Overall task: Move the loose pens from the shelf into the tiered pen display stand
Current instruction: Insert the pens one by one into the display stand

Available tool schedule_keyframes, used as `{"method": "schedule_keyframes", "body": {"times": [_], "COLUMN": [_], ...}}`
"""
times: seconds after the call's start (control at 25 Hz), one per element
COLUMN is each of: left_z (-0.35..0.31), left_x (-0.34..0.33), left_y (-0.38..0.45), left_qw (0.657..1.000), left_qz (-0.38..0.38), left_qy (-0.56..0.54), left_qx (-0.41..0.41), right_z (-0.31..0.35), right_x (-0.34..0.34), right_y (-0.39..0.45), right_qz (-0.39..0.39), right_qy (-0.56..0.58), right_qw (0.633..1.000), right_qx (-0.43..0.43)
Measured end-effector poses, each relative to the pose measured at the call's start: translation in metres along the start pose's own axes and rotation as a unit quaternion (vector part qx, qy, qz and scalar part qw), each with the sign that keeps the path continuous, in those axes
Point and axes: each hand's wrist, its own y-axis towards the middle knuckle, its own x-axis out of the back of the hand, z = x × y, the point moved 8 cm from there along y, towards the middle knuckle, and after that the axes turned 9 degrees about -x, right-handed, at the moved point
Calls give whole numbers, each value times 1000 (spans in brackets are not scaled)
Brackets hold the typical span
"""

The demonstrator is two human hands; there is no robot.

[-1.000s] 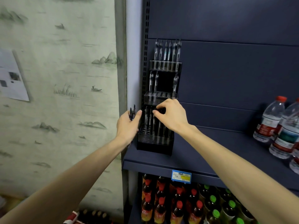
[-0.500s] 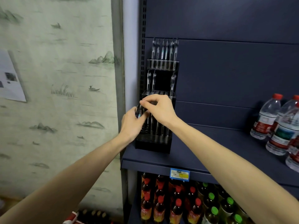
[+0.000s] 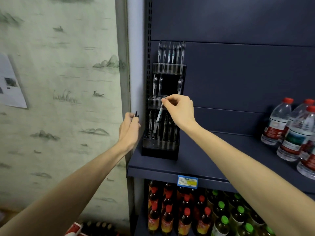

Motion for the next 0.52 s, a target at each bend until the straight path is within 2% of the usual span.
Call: {"method": "schedule_keyframes", "body": {"times": [0.16,0.32,0.52], "left_z": [-4,-8,-14], "left_x": [-2,-5,-5], "left_y": [-3,-8,-12], "left_qw": [1000,998,997], "left_qz": [8,-1,-5], "left_qy": [-19,-60,-32], "left_qx": [1,-18,-64], "right_z": [8,2,1], "right_x": [-1,6,10], "right_y": [-15,-15,-18], "right_qz": [14,-10,-24], "right_qy": [-84,-93,-85], "right_qw": [994,994,995], "right_qx": [61,60,55]}}
